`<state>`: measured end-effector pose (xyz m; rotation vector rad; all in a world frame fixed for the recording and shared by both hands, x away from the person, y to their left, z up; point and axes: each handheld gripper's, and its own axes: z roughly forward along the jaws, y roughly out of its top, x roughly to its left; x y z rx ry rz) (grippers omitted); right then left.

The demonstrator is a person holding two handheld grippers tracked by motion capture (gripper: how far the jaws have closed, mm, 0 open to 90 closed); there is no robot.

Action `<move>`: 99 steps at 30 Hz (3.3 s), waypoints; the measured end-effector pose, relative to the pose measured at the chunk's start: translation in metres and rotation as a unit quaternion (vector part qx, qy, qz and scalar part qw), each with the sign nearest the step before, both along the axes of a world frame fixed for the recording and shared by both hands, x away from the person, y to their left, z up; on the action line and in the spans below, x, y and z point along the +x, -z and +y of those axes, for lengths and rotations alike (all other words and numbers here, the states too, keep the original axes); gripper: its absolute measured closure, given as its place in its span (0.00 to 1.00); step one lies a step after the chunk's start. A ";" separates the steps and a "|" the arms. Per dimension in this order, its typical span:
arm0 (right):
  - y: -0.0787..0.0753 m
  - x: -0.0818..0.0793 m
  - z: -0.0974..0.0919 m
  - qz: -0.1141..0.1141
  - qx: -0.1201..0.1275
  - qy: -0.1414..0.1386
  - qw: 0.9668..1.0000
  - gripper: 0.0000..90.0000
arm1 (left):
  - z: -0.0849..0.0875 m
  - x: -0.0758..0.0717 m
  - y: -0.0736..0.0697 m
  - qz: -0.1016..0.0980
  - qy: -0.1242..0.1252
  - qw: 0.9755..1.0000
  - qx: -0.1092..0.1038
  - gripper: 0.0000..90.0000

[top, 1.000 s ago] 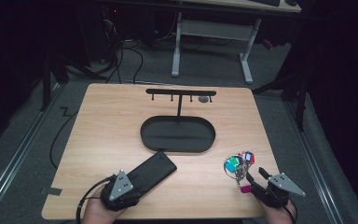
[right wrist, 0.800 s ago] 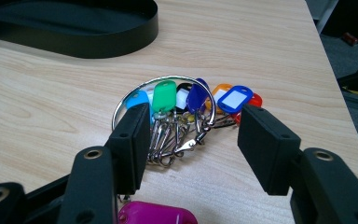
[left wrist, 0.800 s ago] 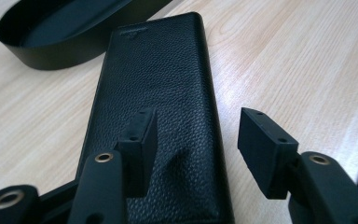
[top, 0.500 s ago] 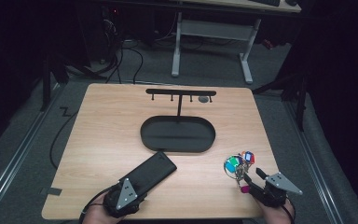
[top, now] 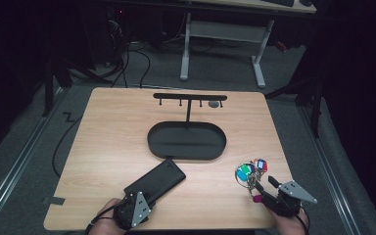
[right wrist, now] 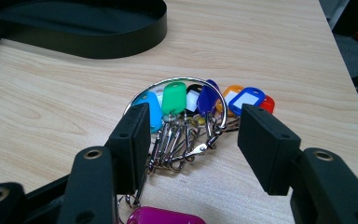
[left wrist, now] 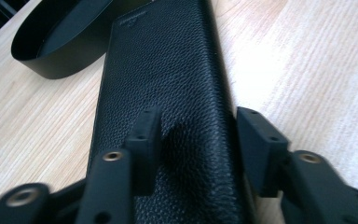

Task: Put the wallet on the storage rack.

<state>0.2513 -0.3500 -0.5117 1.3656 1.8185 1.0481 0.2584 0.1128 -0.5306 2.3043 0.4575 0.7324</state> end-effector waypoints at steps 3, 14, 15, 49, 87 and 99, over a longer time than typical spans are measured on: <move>0.000 -0.001 -0.001 -0.001 0.001 0.000 1.000 0.49 | 0.000 0.000 -0.001 0.001 0.000 1.000 -0.002 0.69; 0.002 0.001 -0.003 0.004 0.010 -0.001 1.000 0.50 | 0.002 -0.001 -0.005 0.000 0.001 1.000 -0.007 0.82; 0.002 0.001 -0.003 0.004 0.010 -0.001 1.000 0.49 | 0.002 -0.001 -0.005 -0.004 0.000 1.000 -0.005 0.84; 0.001 0.000 -0.006 0.001 0.015 0.004 1.000 0.50 | 0.032 -0.001 -0.035 0.033 -0.016 0.984 -0.173 0.90; 0.001 0.001 -0.005 0.004 0.016 0.001 1.000 0.50 | 0.061 0.012 -0.039 0.058 -0.048 0.952 -0.297 0.89; 0.002 0.001 -0.004 0.007 0.016 0.001 1.000 0.50 | 0.072 0.022 -0.035 0.054 -0.061 0.947 -0.311 0.87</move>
